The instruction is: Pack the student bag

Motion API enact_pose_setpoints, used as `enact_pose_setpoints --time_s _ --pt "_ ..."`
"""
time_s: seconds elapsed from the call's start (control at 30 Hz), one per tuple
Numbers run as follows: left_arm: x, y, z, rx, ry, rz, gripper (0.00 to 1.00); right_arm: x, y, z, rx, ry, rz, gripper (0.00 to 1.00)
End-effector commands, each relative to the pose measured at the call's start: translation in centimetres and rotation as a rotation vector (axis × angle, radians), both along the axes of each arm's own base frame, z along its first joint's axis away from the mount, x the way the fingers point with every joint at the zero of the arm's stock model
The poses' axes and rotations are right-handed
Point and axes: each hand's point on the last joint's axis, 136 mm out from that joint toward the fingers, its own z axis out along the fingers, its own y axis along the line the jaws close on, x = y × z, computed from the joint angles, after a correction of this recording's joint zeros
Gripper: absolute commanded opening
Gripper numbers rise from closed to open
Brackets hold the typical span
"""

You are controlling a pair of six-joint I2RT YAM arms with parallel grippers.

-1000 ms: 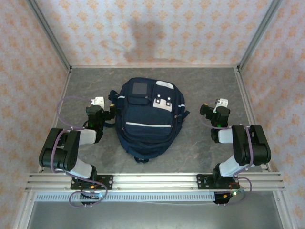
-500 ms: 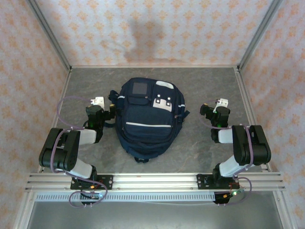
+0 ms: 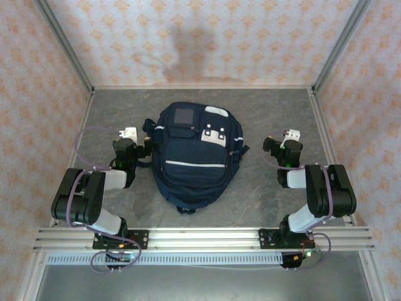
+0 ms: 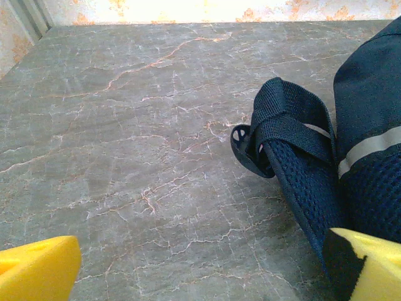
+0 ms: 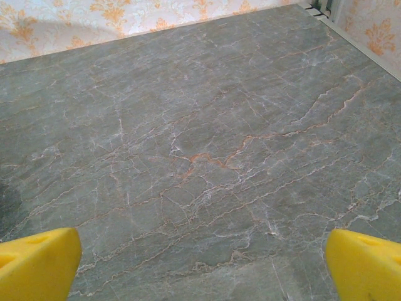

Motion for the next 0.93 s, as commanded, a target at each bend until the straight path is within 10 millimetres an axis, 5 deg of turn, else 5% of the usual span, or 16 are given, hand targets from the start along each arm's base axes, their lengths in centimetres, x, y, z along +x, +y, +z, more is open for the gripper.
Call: enact_pose_setpoints --time_s 0.0,0.9 --pt "0.37 0.9 0.61 0.004 -0.014 0.042 1.0 0.55 -0.19 0.97 0.006 -0.029 -0.015 0.99" --pt "0.37 0.92 0.59 0.004 -0.013 0.042 1.0 0.54 -0.22 1.0 0.006 -0.03 -0.016 0.99"
